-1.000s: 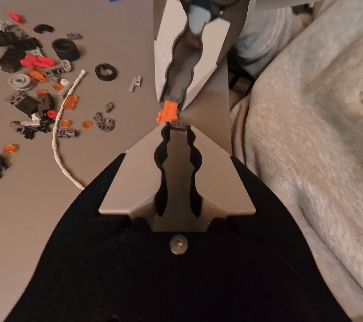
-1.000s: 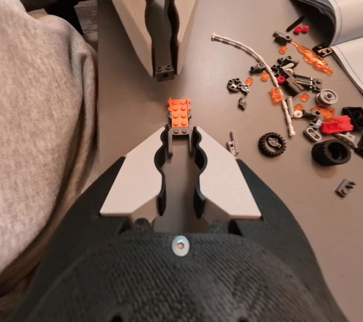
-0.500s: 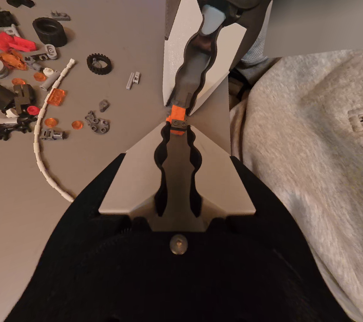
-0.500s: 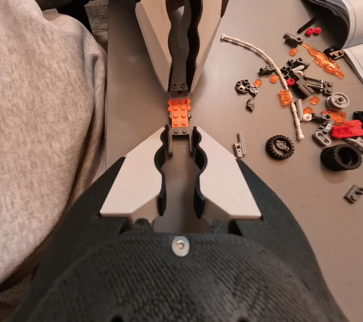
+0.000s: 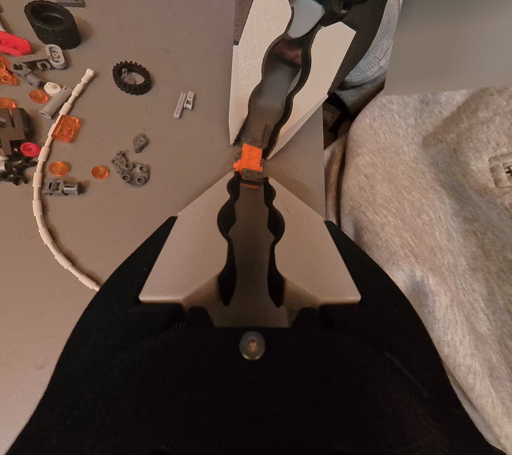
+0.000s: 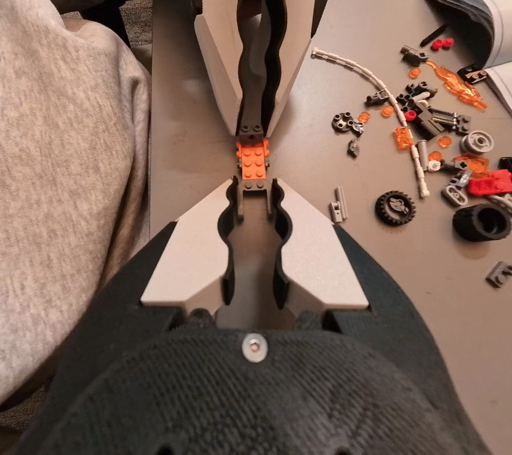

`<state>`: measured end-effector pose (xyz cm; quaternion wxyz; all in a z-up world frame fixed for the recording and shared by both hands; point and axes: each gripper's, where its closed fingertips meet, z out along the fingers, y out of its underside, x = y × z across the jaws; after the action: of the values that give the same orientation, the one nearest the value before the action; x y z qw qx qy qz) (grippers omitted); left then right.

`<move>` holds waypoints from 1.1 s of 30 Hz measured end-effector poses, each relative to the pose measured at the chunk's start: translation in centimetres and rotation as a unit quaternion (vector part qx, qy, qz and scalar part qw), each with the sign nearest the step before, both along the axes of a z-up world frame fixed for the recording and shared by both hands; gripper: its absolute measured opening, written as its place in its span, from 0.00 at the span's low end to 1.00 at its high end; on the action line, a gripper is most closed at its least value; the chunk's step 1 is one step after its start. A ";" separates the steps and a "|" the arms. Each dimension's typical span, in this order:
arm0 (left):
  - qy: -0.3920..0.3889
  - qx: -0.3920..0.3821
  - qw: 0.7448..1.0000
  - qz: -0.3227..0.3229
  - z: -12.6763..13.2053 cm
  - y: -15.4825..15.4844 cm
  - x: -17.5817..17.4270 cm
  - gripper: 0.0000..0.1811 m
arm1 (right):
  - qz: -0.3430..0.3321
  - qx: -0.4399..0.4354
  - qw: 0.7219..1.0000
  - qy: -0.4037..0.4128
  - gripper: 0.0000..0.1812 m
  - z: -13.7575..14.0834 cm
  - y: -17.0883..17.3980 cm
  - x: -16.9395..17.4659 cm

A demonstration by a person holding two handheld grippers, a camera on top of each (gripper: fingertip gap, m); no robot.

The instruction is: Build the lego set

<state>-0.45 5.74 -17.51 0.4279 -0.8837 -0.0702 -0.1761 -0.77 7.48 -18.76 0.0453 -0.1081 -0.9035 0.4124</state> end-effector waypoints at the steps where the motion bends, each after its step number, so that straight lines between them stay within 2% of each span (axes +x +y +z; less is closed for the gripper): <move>1: 0.002 0.000 1.000 0.000 0.0 0.0 0.0 0.08 | 0.000 0.000 1.000 0.000 0.13 0.0 0.0 0.0; 33: 0.015 0.001 1.000 0.005 0.0 0.2 -0.2 0.08 | 0.000 0.000 1.000 -0.001 0.13 0.0 0.0 0.0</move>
<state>-0.66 5.96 -17.47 0.4309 -0.8854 -0.0680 -0.1605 -0.75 7.45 -18.73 0.0444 -0.1082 -0.9036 0.4120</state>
